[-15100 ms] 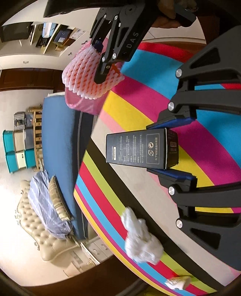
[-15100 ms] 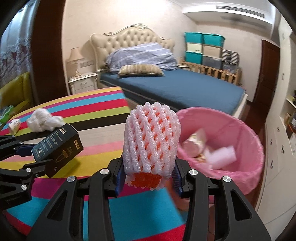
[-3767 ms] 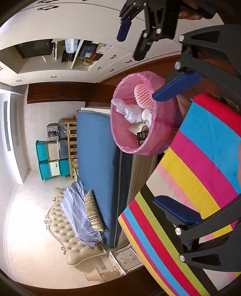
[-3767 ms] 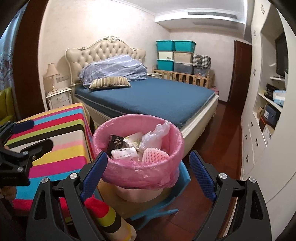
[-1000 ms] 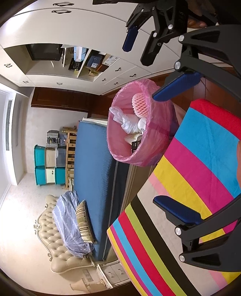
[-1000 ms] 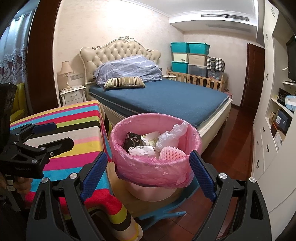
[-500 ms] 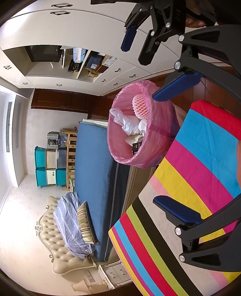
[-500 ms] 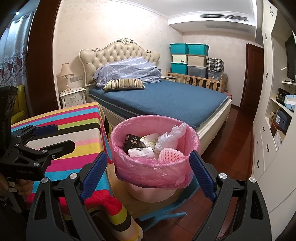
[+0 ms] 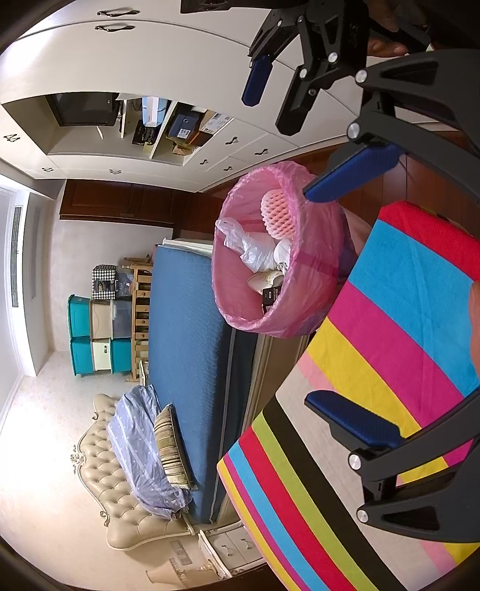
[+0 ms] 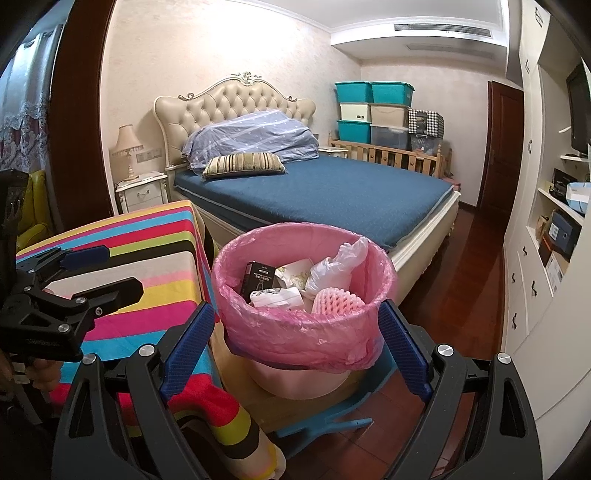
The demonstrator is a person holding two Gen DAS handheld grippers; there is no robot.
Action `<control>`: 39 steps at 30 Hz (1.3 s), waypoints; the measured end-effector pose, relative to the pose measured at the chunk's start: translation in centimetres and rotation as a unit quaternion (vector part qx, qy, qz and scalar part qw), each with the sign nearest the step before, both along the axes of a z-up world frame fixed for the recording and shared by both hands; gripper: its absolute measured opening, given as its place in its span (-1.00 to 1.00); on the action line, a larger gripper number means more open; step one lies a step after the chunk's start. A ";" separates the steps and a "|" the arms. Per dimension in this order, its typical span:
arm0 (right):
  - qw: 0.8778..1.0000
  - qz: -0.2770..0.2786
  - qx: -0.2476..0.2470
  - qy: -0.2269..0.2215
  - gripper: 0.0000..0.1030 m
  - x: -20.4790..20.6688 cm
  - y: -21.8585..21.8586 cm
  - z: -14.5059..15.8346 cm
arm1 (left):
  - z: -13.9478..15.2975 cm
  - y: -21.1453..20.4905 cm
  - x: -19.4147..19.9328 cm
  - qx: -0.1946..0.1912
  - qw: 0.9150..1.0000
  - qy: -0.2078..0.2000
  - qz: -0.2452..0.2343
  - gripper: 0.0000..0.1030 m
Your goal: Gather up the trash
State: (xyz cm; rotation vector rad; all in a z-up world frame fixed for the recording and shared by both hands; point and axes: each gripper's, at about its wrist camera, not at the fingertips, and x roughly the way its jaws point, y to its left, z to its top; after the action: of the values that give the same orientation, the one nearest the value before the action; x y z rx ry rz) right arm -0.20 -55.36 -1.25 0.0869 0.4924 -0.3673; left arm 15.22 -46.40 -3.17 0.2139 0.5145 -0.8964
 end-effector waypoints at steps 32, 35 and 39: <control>1.000 -0.001 0.002 -0.001 0.64 0.1 0.1 -0.3 | -0.3 -0.2 -0.3 0.003 1.000 -0.003 -0.010 0.91; 1.000 -0.001 0.003 -0.002 0.64 0.1 0.1 -0.3 | -0.3 -0.3 -0.2 0.002 1.000 -0.002 -0.011 0.91; 1.000 -0.001 0.004 -0.001 0.64 0.1 0.1 -0.3 | -0.3 -0.1 -0.2 0.002 1.000 -0.006 0.000 0.91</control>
State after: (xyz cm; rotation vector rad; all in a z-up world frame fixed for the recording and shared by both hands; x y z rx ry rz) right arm -0.09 -55.29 -1.60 0.0954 0.4917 -0.3674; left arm 14.97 -46.45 -3.46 0.2232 0.5047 -0.8941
